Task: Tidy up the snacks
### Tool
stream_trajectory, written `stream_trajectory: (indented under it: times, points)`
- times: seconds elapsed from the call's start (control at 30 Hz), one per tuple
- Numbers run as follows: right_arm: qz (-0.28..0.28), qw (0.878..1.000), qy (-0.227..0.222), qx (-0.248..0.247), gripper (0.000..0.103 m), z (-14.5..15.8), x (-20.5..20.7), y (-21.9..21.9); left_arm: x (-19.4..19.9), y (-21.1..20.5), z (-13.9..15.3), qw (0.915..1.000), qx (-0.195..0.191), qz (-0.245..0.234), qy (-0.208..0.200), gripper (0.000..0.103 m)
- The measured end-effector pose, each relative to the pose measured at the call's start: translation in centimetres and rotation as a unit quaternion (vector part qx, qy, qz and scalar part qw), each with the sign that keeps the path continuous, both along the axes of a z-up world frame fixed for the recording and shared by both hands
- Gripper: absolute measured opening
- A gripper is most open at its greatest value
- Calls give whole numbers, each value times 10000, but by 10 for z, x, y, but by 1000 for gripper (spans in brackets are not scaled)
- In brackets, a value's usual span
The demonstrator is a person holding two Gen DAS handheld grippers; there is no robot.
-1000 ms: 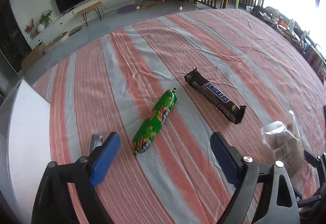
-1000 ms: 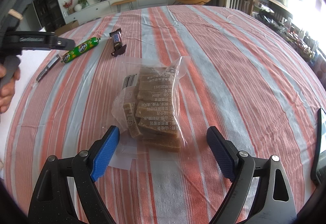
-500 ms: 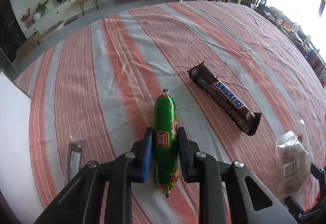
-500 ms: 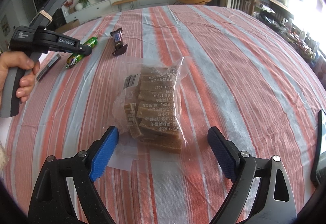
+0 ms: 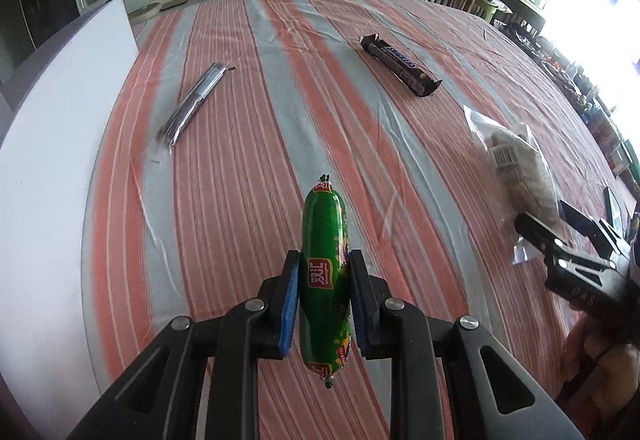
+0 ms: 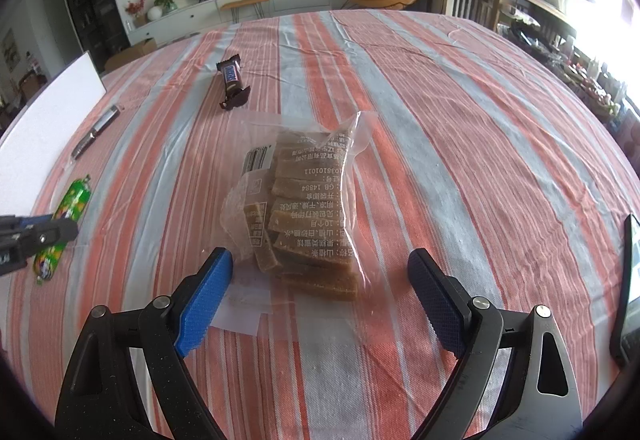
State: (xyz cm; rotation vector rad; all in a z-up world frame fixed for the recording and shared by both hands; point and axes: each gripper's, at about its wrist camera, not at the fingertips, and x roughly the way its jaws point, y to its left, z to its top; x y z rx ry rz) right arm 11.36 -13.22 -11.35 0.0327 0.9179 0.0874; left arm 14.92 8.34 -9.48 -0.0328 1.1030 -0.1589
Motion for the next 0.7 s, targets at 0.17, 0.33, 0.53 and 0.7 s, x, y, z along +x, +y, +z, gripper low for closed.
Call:
stream_trajectory:
  times: [0.17, 0.33, 0.53, 0.7]
  points:
    - [2, 10000, -1, 5, 92, 0, 0, 0, -12, -3, -8, 9994, -94, 43, -344, 25]
    - [2, 10000, 1, -1, 92, 0, 0, 0, -9, -3, -16, 9980, -29, 163, -611, 72]
    - [3, 10000, 0, 1, 92, 0, 0, 0, -9, -11, -22, 9953, 456, 81, -855, 88]
    - [3, 10000, 0, 0, 92, 0, 0, 0, 1, -5, -26, 9960, 471, 271, -715, 103]
